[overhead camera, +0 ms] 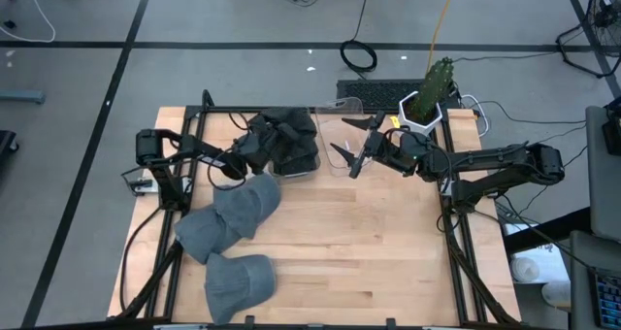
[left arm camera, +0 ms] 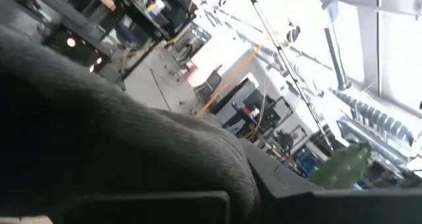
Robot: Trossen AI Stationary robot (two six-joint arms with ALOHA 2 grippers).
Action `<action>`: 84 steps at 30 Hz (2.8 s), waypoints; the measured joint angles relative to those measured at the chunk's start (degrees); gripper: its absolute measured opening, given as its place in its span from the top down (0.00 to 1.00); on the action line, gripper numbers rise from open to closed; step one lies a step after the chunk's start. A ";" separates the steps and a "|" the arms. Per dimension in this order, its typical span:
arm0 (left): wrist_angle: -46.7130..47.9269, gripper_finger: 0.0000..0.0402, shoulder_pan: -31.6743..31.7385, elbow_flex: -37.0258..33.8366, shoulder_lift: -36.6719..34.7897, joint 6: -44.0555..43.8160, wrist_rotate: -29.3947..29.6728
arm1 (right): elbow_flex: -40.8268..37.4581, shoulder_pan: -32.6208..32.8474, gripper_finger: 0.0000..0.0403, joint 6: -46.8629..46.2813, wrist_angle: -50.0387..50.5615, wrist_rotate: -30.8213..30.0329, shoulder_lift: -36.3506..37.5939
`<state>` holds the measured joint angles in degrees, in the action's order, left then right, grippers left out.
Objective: Pick & Place hat
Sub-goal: Put the black cap into the left transparent bin
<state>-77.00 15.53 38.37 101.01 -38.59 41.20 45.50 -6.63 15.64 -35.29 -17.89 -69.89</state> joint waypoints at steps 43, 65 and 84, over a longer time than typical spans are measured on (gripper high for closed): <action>-6.67 0.63 -2.95 2.76 8.40 -0.19 -3.51 | 0.00 1.25 0.18 -1.04 1.73 0.09 -0.02; 19.12 0.29 -8.07 2.73 -5.85 2.63 -5.10 | 0.00 1.25 0.18 -1.03 1.92 0.04 -0.02; 38.30 0.26 -7.02 2.71 -10.01 -22.04 -22.17 | 0.00 1.25 0.18 -1.42 1.90 0.00 -0.02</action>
<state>-38.70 8.51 41.08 91.00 -60.63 19.03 45.50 -5.39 14.22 -33.39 -17.89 -69.91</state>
